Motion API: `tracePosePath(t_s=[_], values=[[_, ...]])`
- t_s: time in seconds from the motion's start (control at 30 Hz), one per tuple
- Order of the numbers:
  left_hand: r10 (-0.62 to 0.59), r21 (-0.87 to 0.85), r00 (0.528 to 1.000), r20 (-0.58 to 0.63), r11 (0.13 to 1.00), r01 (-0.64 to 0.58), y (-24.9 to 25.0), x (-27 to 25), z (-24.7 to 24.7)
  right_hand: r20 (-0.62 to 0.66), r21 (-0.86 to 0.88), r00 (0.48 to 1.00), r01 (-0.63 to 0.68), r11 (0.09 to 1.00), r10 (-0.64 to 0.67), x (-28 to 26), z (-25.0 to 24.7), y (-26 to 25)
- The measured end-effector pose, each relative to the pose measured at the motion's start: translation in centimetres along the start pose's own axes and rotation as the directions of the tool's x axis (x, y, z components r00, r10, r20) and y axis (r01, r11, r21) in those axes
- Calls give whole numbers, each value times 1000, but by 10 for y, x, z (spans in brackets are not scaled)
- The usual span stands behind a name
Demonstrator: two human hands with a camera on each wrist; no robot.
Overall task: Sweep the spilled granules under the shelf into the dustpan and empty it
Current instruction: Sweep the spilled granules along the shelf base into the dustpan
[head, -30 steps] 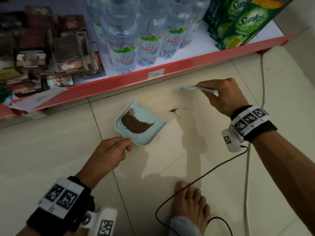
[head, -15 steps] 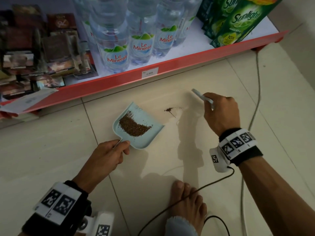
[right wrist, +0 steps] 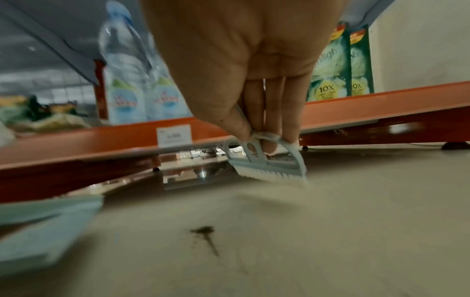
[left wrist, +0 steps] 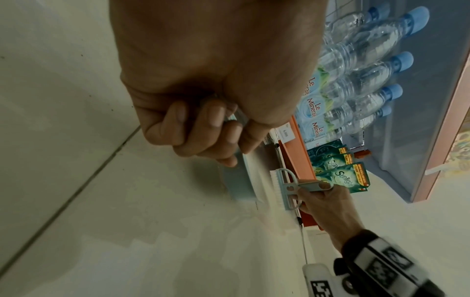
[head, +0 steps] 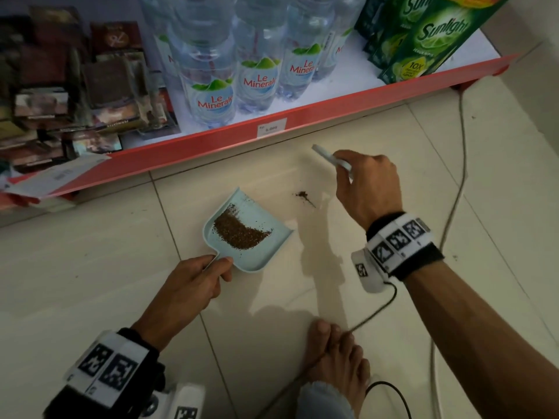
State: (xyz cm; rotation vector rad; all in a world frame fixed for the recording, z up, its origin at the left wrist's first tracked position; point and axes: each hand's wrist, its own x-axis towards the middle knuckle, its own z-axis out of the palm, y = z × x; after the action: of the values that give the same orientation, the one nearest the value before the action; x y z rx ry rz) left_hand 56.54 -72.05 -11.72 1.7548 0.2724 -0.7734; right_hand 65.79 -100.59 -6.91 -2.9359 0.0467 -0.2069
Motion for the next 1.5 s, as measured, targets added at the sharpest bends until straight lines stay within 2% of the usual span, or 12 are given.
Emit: tracePosePath(t_s=[0.17, 0.3, 0.4, 0.57, 0.67, 0.77, 0.9, 1.07, 1.13, 1.27, 1.37, 1.5], values=[[-5, -5, 1000, 7, 1000, 5, -1, -1, 0, 252, 44, 940, 224, 974, -228, 5, 10, 13], [-3, -11, 1000, -3, 1000, 3, -3, -1, -6, 264, 185, 858, 402, 897, -440, -26, 0, 34], [-7, -16, 1000, -20, 1000, 7, -3, 0, -8, 213, 166, 876, 404, 900, -433, -32, -7, 44], [-4, -2, 1000, -12, 1000, 4, 0, 2, -3, -81, 345, 977, 212, 914, -196, -13, -13, 24], [-10, -21, 1000, -17, 1000, 9, 2, 4, -2, 114, 578, 992, -113, 808, 57, -5, -1, 7], [-11, -23, 1000, -17, 1000, 11, 0, 4, -2, 360, 618, 917, -371, 693, 171, -8, 19, 0], [0, -6, 1000, -22, 1000, -1, -5, 3, -2, 291, 353, 931, -318, 880, 219, -6, 25, 18], [18, 70, 1000, 10, 997, -18, -3, 11, 9, 439, 640, 861, -499, 584, 255, -10, -2, 39], [23, 119, 999, 29, 993, -27, 1, 17, 18, 455, 678, 865, -491, 547, 214, -13, -17, 41], [31, 197, 998, 58, 980, -42, 14, 29, 36, 414, 611, 884, -447, 653, 218, -16, -33, 45], [22, 233, 998, 58, 972, -35, 22, 35, 43, 123, 351, 984, -162, 922, 126, -19, -34, 41], [-22, 248, 999, 45, 969, 10, 31, 40, 49, 4, 118, 998, 63, 991, -64, -27, -19, 23]])
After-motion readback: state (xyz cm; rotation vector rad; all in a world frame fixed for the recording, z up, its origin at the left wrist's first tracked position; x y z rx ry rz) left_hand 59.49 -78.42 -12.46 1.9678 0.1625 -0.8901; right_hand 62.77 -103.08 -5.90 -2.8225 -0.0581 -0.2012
